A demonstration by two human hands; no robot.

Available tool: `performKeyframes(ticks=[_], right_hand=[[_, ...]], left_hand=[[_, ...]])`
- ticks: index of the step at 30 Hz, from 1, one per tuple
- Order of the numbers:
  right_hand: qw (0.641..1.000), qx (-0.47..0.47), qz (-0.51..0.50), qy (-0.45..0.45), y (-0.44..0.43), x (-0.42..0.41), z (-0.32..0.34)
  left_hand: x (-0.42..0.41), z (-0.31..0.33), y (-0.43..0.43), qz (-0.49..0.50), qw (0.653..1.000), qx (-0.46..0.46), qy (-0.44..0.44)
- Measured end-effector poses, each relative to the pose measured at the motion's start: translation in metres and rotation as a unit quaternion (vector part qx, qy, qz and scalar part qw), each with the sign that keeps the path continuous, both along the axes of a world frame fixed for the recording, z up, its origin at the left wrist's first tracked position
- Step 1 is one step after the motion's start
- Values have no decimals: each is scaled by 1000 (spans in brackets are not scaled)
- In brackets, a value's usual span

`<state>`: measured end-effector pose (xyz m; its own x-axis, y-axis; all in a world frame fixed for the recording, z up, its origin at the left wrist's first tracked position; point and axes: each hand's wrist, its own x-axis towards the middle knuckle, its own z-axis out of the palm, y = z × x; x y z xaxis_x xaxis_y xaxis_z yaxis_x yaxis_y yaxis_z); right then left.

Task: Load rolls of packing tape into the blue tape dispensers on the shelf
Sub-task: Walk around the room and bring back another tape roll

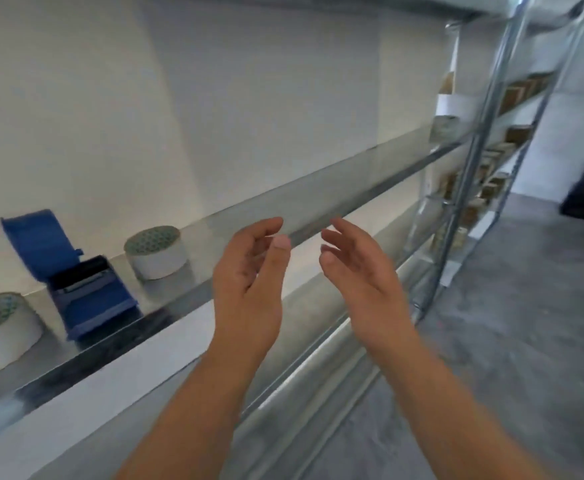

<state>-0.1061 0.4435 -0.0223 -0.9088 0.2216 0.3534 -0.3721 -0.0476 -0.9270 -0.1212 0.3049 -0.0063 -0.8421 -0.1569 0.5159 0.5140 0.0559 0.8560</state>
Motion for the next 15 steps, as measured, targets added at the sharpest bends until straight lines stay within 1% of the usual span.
performKeyframes(ticks=[2,3,7,10,15], right_hand=[[998,-13,-56,-9,30,18,-4],[996,-25,-81,-15,42,27,-8],[985,-72,-155,-33,88,59,-22],[974,-96,-203,-29,131,76,-25],[961,-100,-257,-21,214,93,-27]], left_hand=[[8,-6,33,-75,995,53,-50],[12,-9,48,-101,991,61,-63],[23,-19,102,-170,982,30,-73],[27,-21,146,-208,976,12,-64],[35,-22,226,-266,963,0,-46]])
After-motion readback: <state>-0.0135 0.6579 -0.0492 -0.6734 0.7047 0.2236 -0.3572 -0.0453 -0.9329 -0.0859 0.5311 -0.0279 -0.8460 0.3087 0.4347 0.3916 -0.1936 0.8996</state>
